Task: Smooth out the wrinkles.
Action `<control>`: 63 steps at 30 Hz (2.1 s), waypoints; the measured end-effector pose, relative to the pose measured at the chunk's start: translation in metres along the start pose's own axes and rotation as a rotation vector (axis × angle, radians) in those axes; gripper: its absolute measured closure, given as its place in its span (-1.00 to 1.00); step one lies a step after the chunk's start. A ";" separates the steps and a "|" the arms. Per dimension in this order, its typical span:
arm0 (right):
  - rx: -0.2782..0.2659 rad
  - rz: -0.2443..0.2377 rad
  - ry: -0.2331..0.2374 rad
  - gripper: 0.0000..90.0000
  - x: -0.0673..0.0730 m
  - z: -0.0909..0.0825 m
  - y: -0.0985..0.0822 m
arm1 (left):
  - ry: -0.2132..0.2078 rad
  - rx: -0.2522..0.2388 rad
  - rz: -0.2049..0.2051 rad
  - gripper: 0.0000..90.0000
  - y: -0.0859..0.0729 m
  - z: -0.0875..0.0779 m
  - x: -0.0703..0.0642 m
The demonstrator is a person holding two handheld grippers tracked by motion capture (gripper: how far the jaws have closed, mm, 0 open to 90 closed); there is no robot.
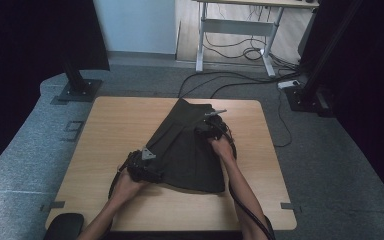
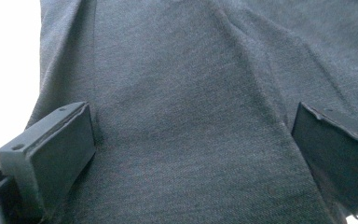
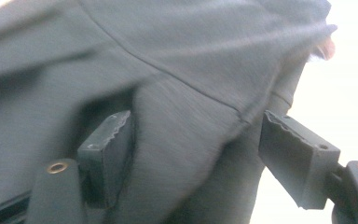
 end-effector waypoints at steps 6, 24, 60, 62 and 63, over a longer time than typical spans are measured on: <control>0.024 0.054 0.019 -0.56 -0.016 0.014 -0.016 | 0.006 0.006 0.005 -1.00 -0.002 0.003 -0.001; 0.042 0.039 -0.001 -0.42 -0.010 -0.027 -0.060 | 0.029 0.050 -0.019 -1.00 -0.021 -0.001 0.033; -0.004 -0.016 0.006 -0.53 0.003 -0.063 -0.022 | 0.116 0.069 -0.189 -1.00 -0.036 -0.016 0.037; 0.016 -0.028 -0.006 -0.53 -0.001 -0.040 -0.022 | 0.115 0.060 -0.209 -1.00 -0.039 -0.013 0.037; 0.028 -0.035 -0.016 -0.52 -0.002 -0.034 -0.023 | 0.123 0.062 -0.215 -1.00 -0.040 -0.012 0.039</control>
Point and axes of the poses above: each handheld gripper's, and its own axes: z roughly forward along the jaws, y roughly out of its top, x roughly to its left, the point moved 7 cm from there along z, roughly forward along the jaws, and after that the axes turned 15 degrees about z, right-handed, at the moved point
